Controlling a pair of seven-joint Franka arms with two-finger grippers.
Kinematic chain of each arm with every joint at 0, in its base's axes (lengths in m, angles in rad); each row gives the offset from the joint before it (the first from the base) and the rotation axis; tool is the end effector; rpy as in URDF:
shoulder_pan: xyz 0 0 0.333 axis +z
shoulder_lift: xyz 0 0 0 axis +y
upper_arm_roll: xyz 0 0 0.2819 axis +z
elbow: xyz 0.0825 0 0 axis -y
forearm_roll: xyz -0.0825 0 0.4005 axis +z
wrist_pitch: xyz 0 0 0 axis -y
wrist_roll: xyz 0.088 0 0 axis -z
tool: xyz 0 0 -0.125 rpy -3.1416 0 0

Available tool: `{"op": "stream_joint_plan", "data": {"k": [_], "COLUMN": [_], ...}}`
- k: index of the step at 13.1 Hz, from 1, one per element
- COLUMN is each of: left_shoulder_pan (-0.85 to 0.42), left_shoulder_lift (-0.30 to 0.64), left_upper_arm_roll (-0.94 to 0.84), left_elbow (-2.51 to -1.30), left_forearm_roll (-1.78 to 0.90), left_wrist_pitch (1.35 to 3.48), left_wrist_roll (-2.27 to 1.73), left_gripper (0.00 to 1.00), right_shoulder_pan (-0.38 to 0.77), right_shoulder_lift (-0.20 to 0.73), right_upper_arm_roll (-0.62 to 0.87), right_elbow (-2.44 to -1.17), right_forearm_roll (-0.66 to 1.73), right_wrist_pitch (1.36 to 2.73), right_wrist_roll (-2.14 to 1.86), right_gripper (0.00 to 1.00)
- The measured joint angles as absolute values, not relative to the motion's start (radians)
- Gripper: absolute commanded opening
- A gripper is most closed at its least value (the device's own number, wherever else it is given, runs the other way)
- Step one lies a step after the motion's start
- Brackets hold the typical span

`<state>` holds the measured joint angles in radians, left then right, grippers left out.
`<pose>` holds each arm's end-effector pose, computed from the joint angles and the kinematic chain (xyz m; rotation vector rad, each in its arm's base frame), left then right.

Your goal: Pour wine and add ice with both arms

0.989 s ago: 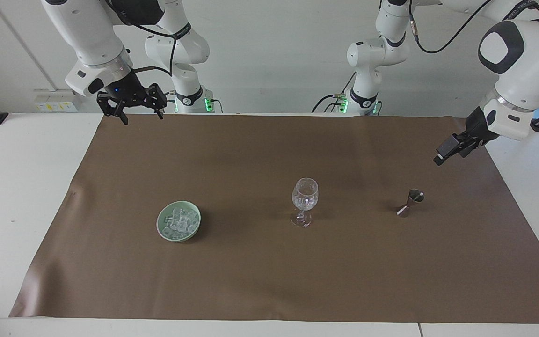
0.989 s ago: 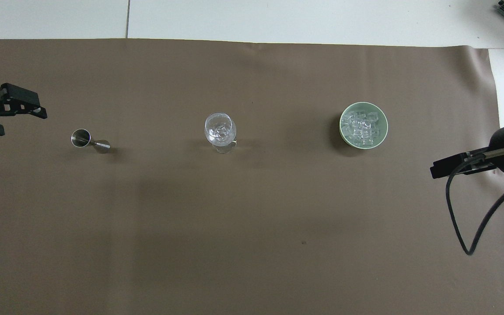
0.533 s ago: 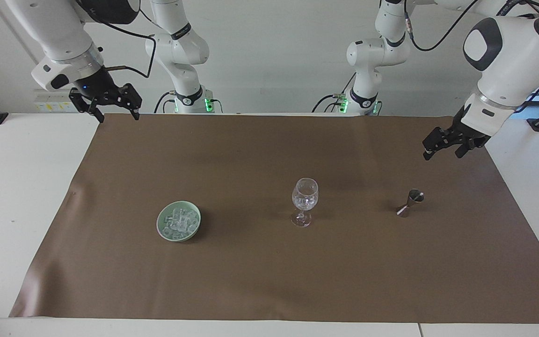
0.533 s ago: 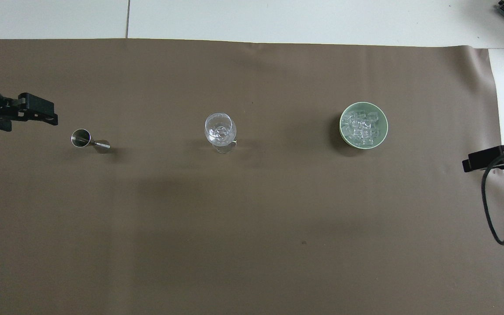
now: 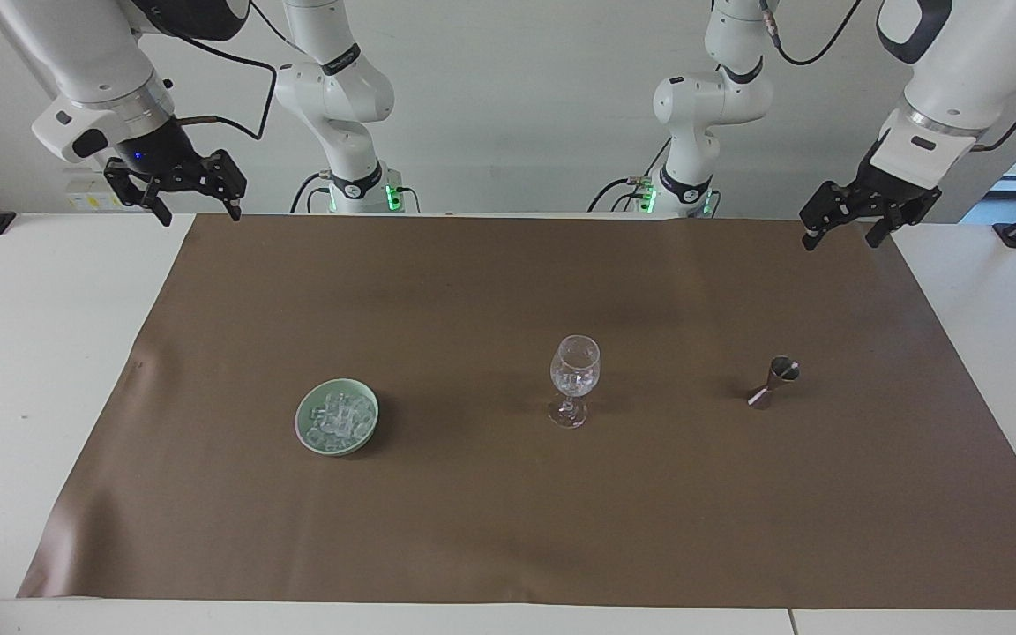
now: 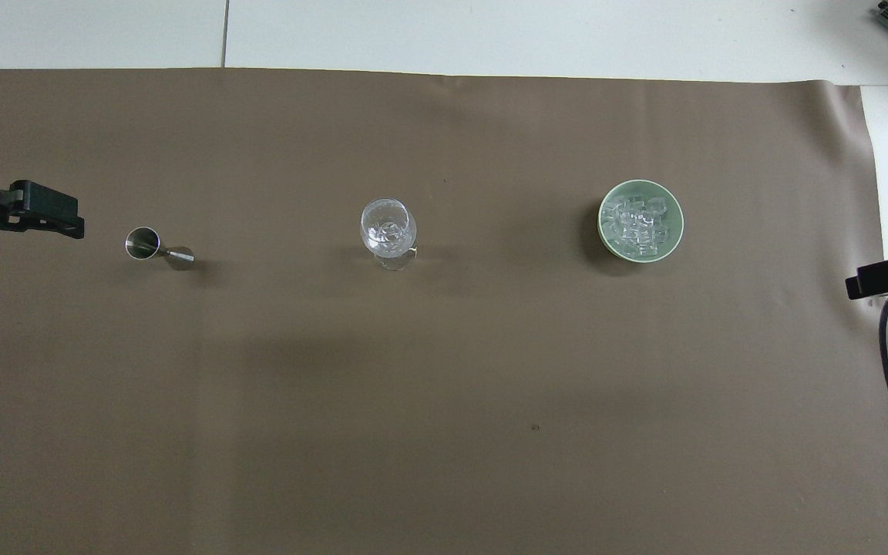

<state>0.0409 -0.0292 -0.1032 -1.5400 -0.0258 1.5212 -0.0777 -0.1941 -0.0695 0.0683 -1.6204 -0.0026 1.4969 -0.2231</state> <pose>0.5571 -0.0389 0.5994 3.1181 0.0219 0.0134 0.5385 -0.0673 0.5807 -3.1346 -0.1520 0.0857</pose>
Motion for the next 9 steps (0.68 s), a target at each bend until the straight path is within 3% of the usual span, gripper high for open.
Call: {"op": "stream_joint_plan", "data": {"k": [9], "left_shoulder_pan": [0.079], "left_shoulder_lift": [-0.055], "left_upper_arm_roll": [-0.116], "left_elbow": [-1.575], "left_forearm_roll": [-0.026], "left_wrist_pitch": [1.512], "left_wrist_roll": [-0.014], "left_gripper": [1.0], "right_shoulder_pan": [-0.189], "right_shoulder_lift": [-0.088], "right_upper_arm_roll": [0.075], "right_elbow": [-1.581], "right_forearm_roll": [-0.006], "right_wrist_pitch": [1.438], "right_wrist_roll": [-0.249], "right_gripper": [1.0]}}
